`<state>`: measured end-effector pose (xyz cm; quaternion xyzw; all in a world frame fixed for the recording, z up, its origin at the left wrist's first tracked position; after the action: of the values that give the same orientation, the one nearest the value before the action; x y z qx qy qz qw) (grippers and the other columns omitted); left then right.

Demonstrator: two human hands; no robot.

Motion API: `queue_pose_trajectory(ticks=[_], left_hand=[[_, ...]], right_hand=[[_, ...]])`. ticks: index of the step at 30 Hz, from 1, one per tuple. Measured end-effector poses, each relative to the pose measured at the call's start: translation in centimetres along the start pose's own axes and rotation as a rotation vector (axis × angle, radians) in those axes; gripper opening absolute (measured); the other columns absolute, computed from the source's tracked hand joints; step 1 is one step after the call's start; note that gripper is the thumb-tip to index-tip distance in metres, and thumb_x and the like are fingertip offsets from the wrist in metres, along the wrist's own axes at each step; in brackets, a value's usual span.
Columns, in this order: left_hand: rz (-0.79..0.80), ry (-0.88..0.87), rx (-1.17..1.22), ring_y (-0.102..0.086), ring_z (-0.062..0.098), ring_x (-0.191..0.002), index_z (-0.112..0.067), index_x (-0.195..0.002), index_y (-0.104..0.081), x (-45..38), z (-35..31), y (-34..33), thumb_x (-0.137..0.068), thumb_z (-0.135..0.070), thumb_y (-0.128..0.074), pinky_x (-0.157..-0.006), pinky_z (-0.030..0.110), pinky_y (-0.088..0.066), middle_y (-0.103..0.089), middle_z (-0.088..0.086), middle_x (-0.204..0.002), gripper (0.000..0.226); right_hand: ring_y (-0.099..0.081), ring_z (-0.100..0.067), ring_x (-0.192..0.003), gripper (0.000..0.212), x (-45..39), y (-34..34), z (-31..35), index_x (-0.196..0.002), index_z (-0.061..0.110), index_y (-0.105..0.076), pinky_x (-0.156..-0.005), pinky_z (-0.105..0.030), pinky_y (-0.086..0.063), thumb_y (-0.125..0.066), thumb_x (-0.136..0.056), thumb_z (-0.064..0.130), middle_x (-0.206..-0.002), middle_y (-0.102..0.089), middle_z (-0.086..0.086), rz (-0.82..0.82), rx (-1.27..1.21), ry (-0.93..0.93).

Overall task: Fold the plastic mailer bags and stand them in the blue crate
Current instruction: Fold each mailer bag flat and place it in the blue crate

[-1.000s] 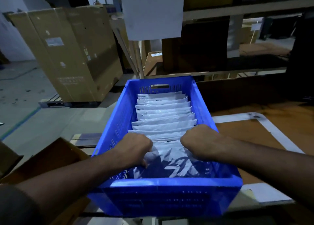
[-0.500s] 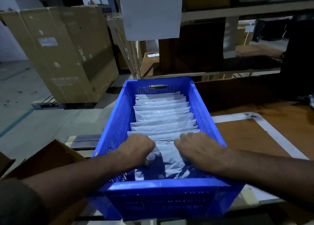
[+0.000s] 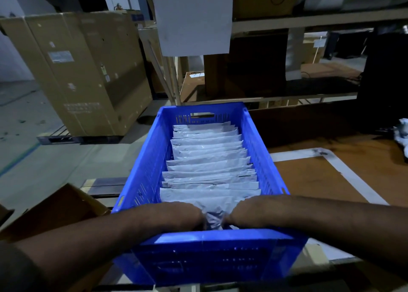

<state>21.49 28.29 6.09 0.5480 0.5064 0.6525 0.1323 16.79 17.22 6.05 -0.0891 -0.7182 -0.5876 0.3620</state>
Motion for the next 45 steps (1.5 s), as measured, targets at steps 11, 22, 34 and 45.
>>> queue_pose_trajectory(ticks=[11, 22, 34, 45], left_hand=[[-0.038, 0.004, 0.077, -0.060, 0.023, -0.110, -0.019, -0.131, -0.056, -0.3, 0.7, 0.9, -0.093, -0.029, -0.067, -0.087, 0.029, -0.046, -0.064, 0.003, -0.126, 0.041], [-0.263, -0.018, 0.230, -0.065, 0.006, -0.091, -0.025, -0.114, -0.068, 2.7, -2.0, 6.4, -0.089, -0.047, -0.074, -0.085, 0.031, -0.052, -0.072, -0.012, -0.102, 0.033], [-0.972, -0.051, 0.541, -0.066, -0.002, -0.080, -0.033, -0.100, -0.065, 0.2, -8.4, 18.2, -0.089, -0.048, -0.071, -0.073, 0.030, -0.053, -0.071, -0.017, -0.086, 0.019], [-0.777, -0.227, 0.147, -0.063, -0.001, -0.088, -0.037, -0.118, -0.060, -14.4, -25.5, 22.3, -0.091, -0.057, -0.066, -0.078, 0.032, -0.057, -0.066, -0.019, -0.103, 0.034]], right_hand=[[-0.059, -0.033, -0.116, 0.032, 1.2, 1.2, -0.8, -0.129, 0.021, -0.060, -0.077, -0.037, -0.047, -0.051, -0.099, 0.023, -0.128, -0.061, -0.009, -0.087, 0.059, -0.108], [-0.062, -0.031, -0.099, 0.020, 4.9, 5.1, -2.1, -0.105, 0.018, -0.071, -0.069, -0.033, -0.041, -0.055, -0.096, 0.026, -0.106, -0.068, -0.009, -0.530, -0.117, -0.156], [-0.057, 0.001, -0.107, 0.028, 16.4, 1.0, -11.0, -0.126, 0.028, -0.065, -0.096, -0.026, -0.050, -0.061, -0.098, 0.031, -0.116, -0.063, 0.016, -1.179, -0.781, -0.398], [-0.061, -0.007, -0.110, 0.029, 25.0, -14.7, -24.8, -0.127, 0.026, -0.065, -0.095, -0.030, -0.051, -0.059, -0.100, 0.036, -0.122, -0.064, 0.010, -1.092, -0.922, -0.820]])
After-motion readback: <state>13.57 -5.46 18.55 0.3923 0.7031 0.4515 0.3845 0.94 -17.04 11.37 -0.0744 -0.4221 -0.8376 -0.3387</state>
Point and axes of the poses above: each hand's wrist, its own x-axis away from the middle knuckle, its own y-axis out of the back of the hand, z = x × y, the point moved 7 cm from there along -x, towards the middle knuckle
